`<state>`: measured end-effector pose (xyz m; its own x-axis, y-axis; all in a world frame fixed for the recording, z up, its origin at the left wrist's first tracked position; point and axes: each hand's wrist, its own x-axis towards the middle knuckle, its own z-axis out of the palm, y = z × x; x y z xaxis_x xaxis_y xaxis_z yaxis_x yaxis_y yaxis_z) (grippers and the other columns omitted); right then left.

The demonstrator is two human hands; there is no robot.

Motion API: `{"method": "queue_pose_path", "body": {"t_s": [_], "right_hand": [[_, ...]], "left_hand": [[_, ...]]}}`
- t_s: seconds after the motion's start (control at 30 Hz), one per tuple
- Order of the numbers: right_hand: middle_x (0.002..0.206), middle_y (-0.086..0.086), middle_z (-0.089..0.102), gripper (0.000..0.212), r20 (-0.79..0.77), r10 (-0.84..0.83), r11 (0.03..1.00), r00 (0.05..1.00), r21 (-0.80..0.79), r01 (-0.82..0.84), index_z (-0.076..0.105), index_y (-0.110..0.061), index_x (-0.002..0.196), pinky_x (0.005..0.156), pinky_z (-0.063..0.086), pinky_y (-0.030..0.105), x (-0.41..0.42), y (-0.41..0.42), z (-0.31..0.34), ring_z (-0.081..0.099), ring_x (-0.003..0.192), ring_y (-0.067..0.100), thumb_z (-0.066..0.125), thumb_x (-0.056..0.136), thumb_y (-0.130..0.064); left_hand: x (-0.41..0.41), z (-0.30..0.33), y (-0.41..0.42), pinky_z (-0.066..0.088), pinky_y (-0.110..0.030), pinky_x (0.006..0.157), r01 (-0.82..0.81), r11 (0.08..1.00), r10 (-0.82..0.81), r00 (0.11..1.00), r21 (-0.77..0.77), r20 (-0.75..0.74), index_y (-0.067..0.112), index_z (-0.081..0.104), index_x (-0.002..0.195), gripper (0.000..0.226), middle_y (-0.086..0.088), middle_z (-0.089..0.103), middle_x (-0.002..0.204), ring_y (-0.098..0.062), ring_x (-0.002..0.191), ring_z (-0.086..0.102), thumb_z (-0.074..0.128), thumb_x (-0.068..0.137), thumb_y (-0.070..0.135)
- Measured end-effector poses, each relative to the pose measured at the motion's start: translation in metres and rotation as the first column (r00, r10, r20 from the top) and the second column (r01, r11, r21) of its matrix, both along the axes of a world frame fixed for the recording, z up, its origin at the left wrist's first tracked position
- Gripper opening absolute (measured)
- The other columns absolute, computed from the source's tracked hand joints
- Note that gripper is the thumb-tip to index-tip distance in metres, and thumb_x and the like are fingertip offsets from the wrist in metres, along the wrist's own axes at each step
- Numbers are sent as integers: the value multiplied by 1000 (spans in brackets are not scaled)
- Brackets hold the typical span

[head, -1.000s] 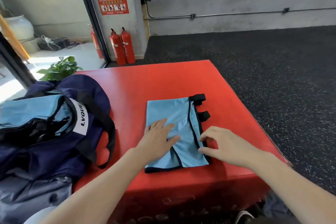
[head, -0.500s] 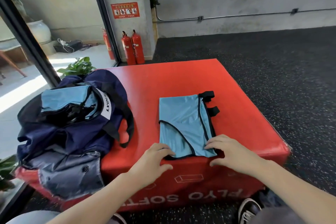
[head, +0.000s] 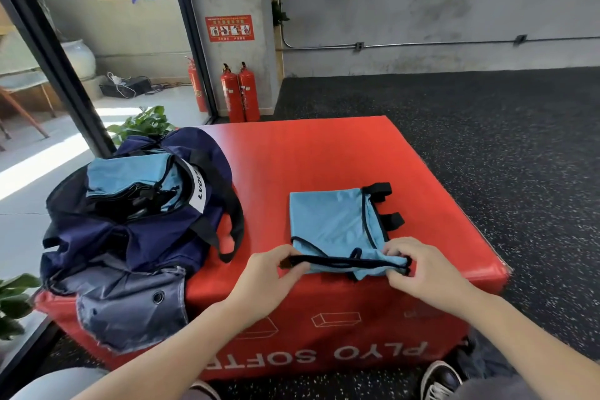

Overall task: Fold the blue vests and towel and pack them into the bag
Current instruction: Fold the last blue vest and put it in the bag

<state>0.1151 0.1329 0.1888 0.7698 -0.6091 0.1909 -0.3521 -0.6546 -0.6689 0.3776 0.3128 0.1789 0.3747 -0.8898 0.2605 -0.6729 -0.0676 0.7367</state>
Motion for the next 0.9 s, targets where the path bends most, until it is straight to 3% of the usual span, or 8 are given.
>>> {"method": "queue_pose_path", "body": {"t_s": [0.07,0.13,0.27,0.37,0.47,0.6,0.77,0.9], "right_hand": [[87,-14,67,15,43,-30,996,999,80,26,66,-31,88,74,47,32,3,-2,11,62,77,8,74,82,-19],[73,-1,61,11,90,-19,993,996,114,9,65,-24,84,63,40,34,10,-5,22,49,63,13,72,83,-16],[65,-6,59,21,199,-114,990,973,102,95,63,-27,80,60,40,28,36,-23,33,49,61,8,73,83,-9],[73,-2,65,9,202,-154,986,967,88,138,64,-24,85,65,44,32,59,-47,36,55,68,10,72,88,-21],[62,-9,52,25,151,-180,984,972,42,175,53,-24,73,60,33,28,83,-73,37,42,60,5,70,91,-30],[66,1,55,33,-36,-196,981,980,-10,196,52,-17,72,60,34,31,109,-103,30,51,64,18,69,92,-36],[73,-3,62,26,-276,-191,981,942,-10,196,57,-28,70,66,46,39,123,-127,6,61,74,20,70,88,-42],[77,-10,61,25,-344,-219,976,913,-88,201,54,-38,69,68,48,39,127,-130,2,60,81,21,68,89,-46]], "left_hand": [[1,3,-4,54,-36,74,-11,999,8,998,-34,-63,34,70,91,3,10,70,77,-12,72,65,72,91,33],[3,7,-12,53,-40,68,-31,996,22,995,-88,-100,33,70,93,1,8,68,72,-16,66,61,71,92,33],[13,17,-38,48,-32,61,-109,981,89,988,-161,-126,31,68,91,3,13,63,65,-7,58,52,69,94,32],[28,21,-63,51,-35,67,-183,967,155,975,-176,-160,30,68,93,5,11,68,73,-10,67,61,68,94,35],[39,23,-89,41,-21,61,-227,956,201,968,-184,-151,29,67,93,5,16,63,68,0,60,53,66,96,34],[53,12,-115,35,-25,52,-290,950,254,934,-117,-252,29,66,95,6,9,53,58,-7,50,39,64,97,34],[44,0,-119,43,-11,55,-287,944,322,911,164,-258,28,46,133,44,7,64,87,-3,69,58,66,94,36],[31,-17,-102,42,-11,58,-229,960,250,960,161,-125,30,50,133,44,-2,65,92,-8,64,55,65,93,23]]}}
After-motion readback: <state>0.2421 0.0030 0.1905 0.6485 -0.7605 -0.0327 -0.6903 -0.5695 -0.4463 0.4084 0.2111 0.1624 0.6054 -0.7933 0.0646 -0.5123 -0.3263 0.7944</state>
